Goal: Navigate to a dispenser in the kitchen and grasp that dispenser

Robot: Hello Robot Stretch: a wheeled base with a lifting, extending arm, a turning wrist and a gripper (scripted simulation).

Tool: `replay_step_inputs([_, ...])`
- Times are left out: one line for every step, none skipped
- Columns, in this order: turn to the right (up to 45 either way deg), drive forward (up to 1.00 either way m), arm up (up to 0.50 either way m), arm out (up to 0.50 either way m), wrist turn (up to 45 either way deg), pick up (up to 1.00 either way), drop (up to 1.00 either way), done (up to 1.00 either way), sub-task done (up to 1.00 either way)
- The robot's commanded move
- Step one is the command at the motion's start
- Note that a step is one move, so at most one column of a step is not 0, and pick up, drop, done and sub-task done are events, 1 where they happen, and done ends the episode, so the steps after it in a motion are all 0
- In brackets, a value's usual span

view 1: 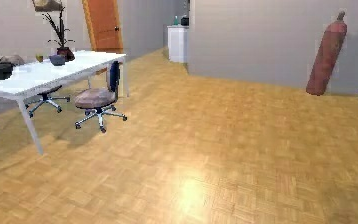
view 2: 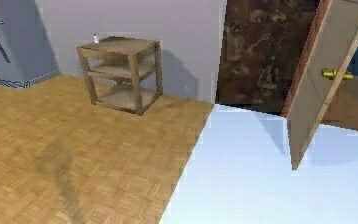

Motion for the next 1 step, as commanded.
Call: replay_step_inputs([0.0,1.0,0.0,0.0,0.0,0.0,0.0,0.0,0.0])
